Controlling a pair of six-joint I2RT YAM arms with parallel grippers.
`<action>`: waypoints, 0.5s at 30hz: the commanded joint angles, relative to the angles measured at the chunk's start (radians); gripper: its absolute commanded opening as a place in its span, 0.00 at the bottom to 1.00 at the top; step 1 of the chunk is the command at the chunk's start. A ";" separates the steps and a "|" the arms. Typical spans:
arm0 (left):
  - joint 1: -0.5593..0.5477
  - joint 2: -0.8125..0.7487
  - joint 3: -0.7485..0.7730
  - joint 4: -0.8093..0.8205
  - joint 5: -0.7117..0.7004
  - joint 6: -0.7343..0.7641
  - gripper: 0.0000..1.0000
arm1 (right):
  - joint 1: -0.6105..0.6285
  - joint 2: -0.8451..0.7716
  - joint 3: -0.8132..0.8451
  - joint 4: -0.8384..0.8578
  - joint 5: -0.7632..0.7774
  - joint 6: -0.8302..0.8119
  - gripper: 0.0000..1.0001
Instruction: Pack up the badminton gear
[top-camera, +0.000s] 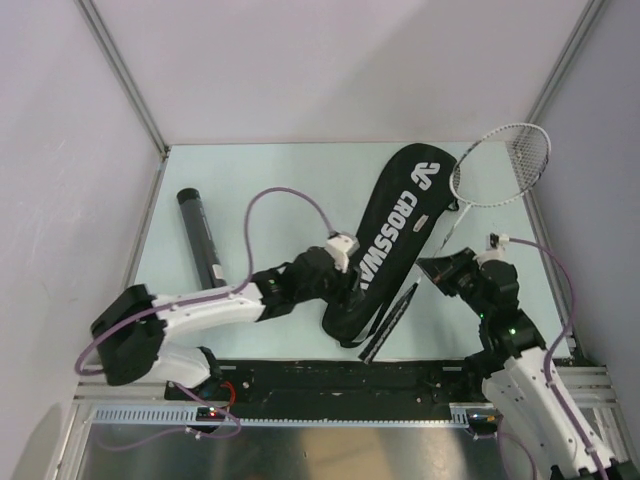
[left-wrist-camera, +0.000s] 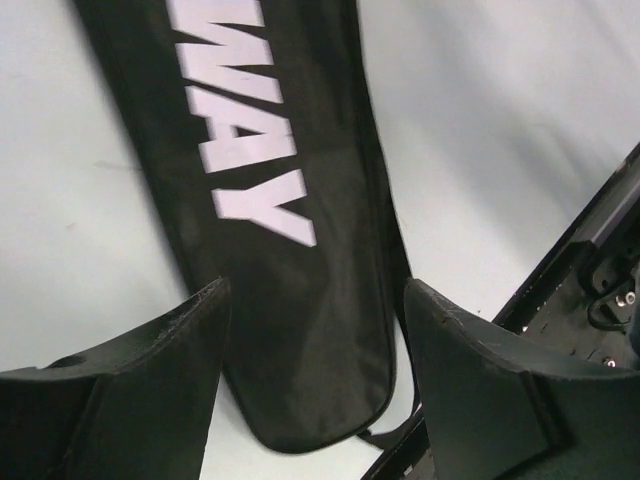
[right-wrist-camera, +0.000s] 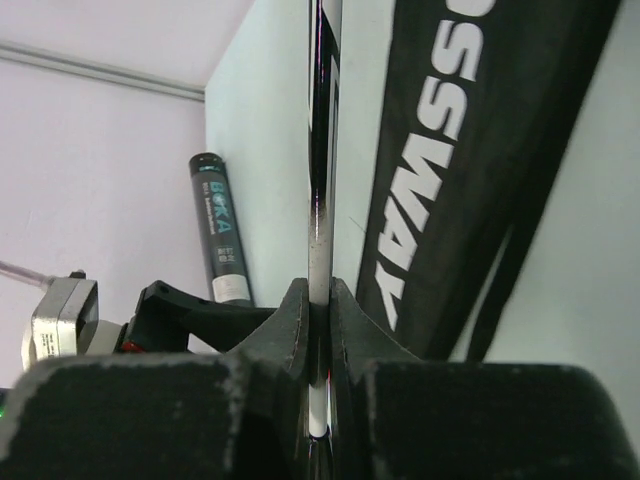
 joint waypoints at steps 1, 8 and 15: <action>-0.083 0.134 0.115 0.040 -0.044 0.096 0.74 | -0.026 -0.128 0.001 -0.239 0.022 -0.067 0.00; -0.155 0.362 0.223 0.045 -0.105 0.142 0.74 | -0.036 -0.215 0.003 -0.307 0.024 -0.067 0.00; -0.163 0.468 0.258 0.044 -0.167 0.182 0.60 | -0.040 -0.215 0.000 -0.317 0.021 -0.078 0.00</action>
